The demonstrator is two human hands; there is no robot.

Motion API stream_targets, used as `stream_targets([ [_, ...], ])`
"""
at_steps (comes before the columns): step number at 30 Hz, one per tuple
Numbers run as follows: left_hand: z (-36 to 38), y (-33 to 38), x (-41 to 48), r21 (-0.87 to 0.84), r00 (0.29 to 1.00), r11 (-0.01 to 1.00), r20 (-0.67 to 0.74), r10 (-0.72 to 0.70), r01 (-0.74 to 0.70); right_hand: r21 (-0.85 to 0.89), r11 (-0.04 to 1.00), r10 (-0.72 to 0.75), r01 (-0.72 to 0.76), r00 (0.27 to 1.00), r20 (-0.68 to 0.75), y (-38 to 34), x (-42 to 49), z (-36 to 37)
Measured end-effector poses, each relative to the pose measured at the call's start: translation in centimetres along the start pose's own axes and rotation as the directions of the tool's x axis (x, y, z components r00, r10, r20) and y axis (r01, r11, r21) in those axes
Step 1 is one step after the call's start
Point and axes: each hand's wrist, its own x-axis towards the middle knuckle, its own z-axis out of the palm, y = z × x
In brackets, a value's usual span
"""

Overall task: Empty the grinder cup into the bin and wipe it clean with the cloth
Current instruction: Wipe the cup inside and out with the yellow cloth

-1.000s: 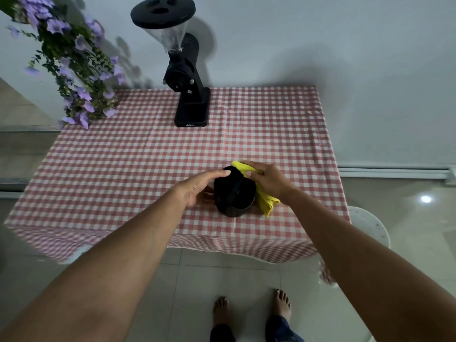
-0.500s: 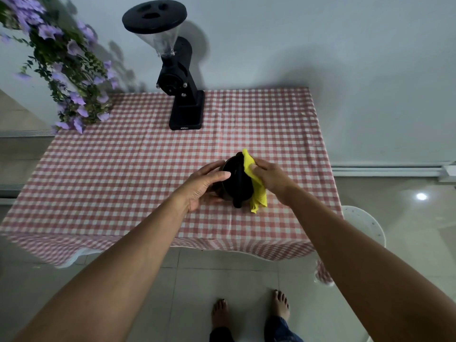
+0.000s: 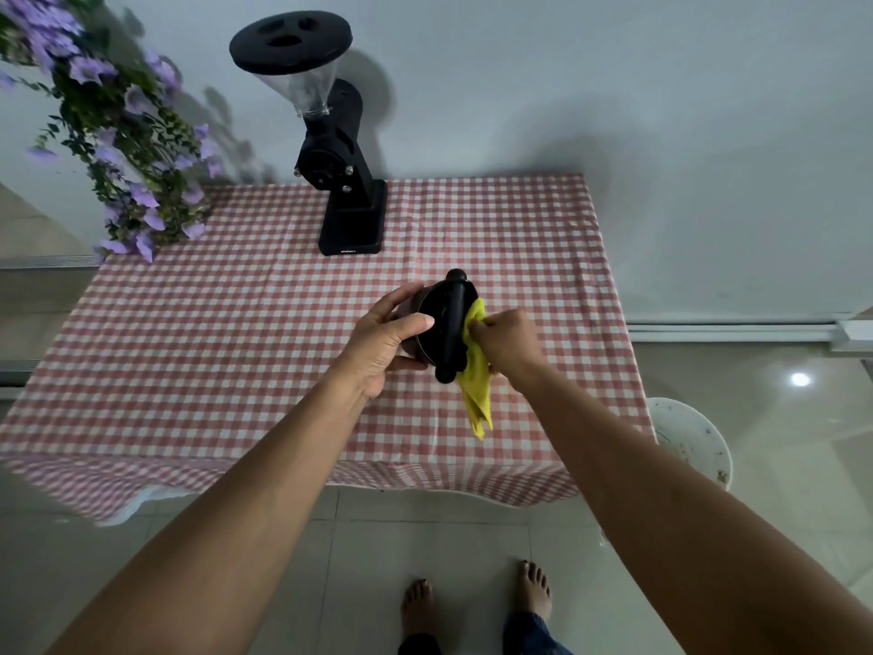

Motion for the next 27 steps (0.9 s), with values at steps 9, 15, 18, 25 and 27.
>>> stream_targets([
  [9,0.0,1.5,-0.1,0.164,0.994,0.984,0.076,-0.079,0.066,-0.209,0.976,0.048,-0.054,0.998,-0.032,-1.9,0.7,-1.0],
  [15,0.0,4.1,0.4,0.414,0.976,0.894,0.051,-0.21,0.171,-0.762,0.55,-0.398,0.342,0.909,0.121,-4.5,-0.7,-1.2],
  [18,0.0,4.4,0.7,0.457,0.982,0.877,0.034,-0.184,0.148,-0.782,0.421,-0.535,0.459,0.822,0.195,-4.5,-0.8,-1.3],
  [25,0.7,3.2,0.6,0.423,0.994,0.9,-0.052,-0.093,0.106,-0.66,0.579,-0.565,0.479,0.819,0.099,-1.8,-0.7,-1.5],
  [27,0.7,2.5,0.6,0.36,0.989,0.923,-0.103,-0.106,0.137,-0.657,0.61,-0.521,0.443,0.849,0.088,-1.6,-0.4,-1.2],
])
